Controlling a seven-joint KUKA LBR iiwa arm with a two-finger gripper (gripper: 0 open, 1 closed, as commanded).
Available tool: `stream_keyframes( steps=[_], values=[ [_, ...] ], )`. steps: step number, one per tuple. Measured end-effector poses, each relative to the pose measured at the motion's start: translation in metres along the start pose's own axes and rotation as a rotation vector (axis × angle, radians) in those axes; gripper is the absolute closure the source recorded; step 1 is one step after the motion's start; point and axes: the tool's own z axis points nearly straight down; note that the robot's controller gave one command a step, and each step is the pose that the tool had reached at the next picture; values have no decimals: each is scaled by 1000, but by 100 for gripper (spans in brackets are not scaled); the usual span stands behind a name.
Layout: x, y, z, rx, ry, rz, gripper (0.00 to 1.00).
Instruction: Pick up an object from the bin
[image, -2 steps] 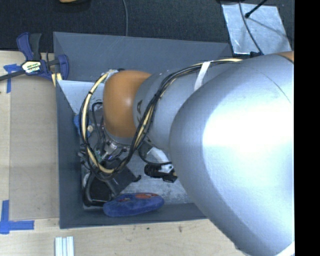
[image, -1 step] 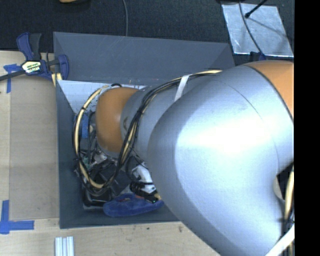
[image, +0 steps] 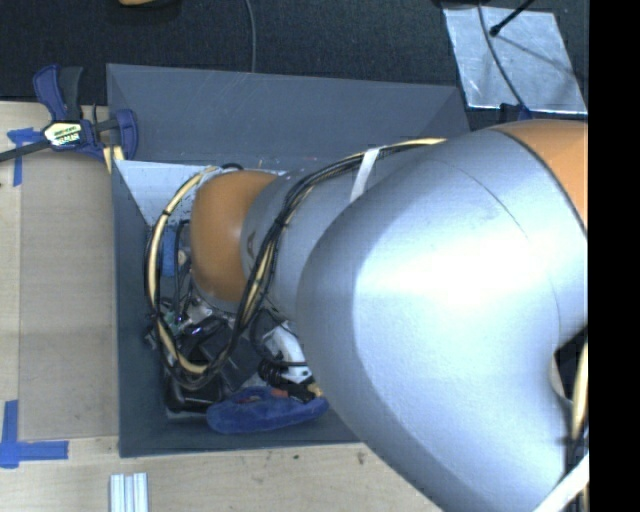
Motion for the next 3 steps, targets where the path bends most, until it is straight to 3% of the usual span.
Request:
stream_keyframes(
  steps=[1, 2, 3],
  values=[
    [0, -2, 4, 5, -1, 2, 100],
    [0, -1, 3, 19, 3, 0, 100],
    [-1, 0, -29, 28, 4, -3, 100]
  ],
)
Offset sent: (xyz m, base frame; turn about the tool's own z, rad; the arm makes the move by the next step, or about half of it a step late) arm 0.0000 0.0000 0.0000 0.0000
